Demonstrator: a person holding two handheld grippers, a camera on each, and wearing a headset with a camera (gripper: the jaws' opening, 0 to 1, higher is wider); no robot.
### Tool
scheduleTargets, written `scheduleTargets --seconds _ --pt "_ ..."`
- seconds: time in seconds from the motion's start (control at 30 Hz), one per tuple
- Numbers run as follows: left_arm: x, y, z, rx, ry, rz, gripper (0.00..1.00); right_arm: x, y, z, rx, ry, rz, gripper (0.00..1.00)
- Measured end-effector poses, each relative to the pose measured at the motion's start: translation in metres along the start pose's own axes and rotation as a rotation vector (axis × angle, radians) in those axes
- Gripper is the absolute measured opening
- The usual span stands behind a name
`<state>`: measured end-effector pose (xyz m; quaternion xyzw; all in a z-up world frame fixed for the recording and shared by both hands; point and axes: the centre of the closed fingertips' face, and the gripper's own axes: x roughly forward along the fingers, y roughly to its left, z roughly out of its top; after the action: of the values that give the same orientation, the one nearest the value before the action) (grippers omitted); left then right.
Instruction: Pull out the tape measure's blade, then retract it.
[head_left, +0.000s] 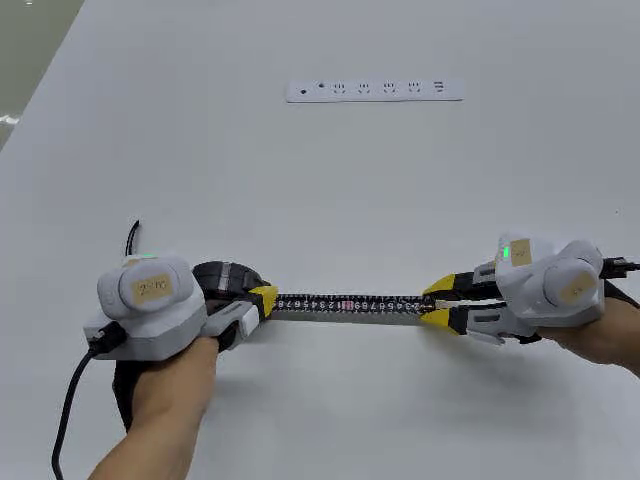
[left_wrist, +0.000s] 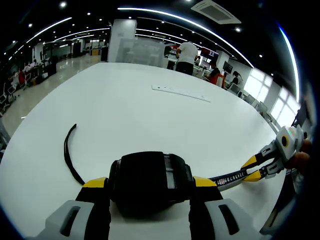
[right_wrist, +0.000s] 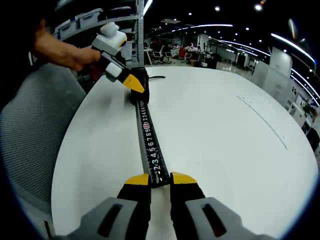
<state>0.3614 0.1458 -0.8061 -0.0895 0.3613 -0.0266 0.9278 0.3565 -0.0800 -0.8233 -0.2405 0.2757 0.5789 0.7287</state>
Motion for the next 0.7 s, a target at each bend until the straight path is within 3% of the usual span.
scheduleTargets --seconds 0.7 --pt "-0.002 -0.001 0.0 -0.008 0.0 -0.007 0.6 0.011 0.003 0.011 0.0 -0.011 0.014 0.12"
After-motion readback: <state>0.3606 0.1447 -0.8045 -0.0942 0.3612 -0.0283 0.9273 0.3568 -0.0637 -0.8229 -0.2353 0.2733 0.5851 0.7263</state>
